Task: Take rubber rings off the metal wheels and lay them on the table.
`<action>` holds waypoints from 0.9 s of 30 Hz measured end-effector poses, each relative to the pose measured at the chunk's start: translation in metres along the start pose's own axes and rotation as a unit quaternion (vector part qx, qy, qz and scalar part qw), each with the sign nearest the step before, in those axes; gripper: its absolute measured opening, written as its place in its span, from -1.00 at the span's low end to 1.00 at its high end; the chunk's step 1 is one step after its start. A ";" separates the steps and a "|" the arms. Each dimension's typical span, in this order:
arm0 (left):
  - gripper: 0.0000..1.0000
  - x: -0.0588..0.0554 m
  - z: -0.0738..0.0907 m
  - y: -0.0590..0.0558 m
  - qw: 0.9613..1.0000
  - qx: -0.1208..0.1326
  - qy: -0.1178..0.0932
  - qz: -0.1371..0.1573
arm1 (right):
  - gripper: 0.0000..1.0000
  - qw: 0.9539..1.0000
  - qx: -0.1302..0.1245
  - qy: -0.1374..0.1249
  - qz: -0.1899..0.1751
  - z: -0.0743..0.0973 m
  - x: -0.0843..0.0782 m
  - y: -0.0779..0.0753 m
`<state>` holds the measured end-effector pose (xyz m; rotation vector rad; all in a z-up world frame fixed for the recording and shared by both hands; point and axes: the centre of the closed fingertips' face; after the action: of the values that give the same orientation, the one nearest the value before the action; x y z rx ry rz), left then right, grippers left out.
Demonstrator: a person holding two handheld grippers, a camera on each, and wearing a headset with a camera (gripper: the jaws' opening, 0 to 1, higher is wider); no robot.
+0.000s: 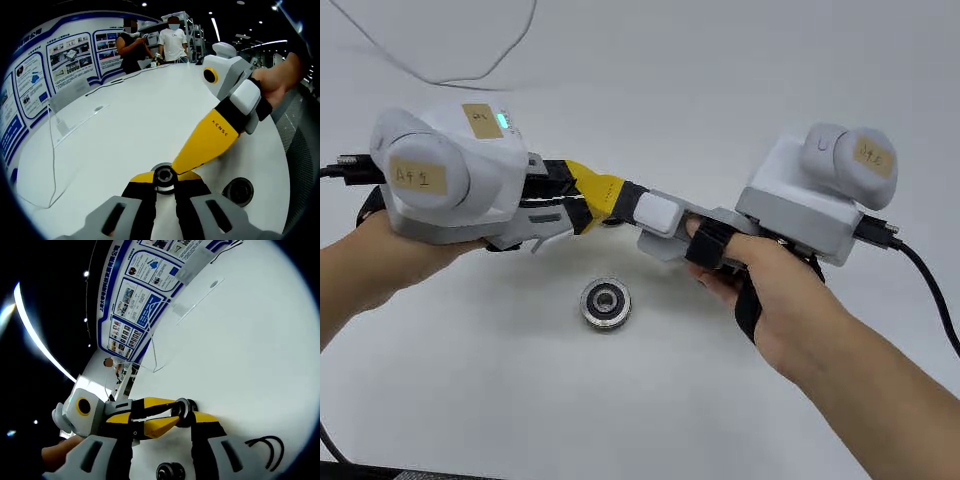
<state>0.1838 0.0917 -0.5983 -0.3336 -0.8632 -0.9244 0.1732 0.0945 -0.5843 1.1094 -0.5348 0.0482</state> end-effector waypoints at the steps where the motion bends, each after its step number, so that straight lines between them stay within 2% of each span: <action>1: -0.74 0.000 0.000 0.000 1.000 0.000 0.000 0.000 | -0.08 1.000 -0.002 0.001 0.003 0.000 0.000 -0.001; 5: -0.74 0.000 0.000 0.000 1.000 0.000 0.000 0.001 | -0.27 1.000 -0.007 -0.006 0.009 0.003 0.003 -0.004; 11: -0.74 0.000 0.000 0.000 1.000 0.000 -0.001 0.001 | -0.42 1.000 -0.018 -0.006 -0.001 0.000 0.005 -0.013; 22: -0.74 0.000 0.000 0.000 1.000 -0.001 -0.001 0.001 | -0.91 0.999 -0.048 0.005 -0.006 0.001 0.004 -0.032; 25: -0.74 0.000 0.001 0.000 1.000 0.000 -0.001 0.001 | -0.92 0.999 -0.045 0.008 -0.015 0.001 0.004 -0.030; 27: -0.74 0.000 0.001 0.000 1.000 -0.001 -0.001 0.001 | -0.94 0.998 -0.044 0.011 -0.033 0.002 0.004 -0.030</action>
<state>0.1834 0.0924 -0.5983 -0.3357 -0.8639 -0.9237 0.1847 0.0783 -0.6072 1.0391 -0.4760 -0.0216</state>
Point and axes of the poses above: the centre of the closed fingertips' face, and the gripper's own axes: z roughly backward along the fingers, y roughly to its left, x roughly out of its top, and after that the axes turned 4 degrees about y, right-handed
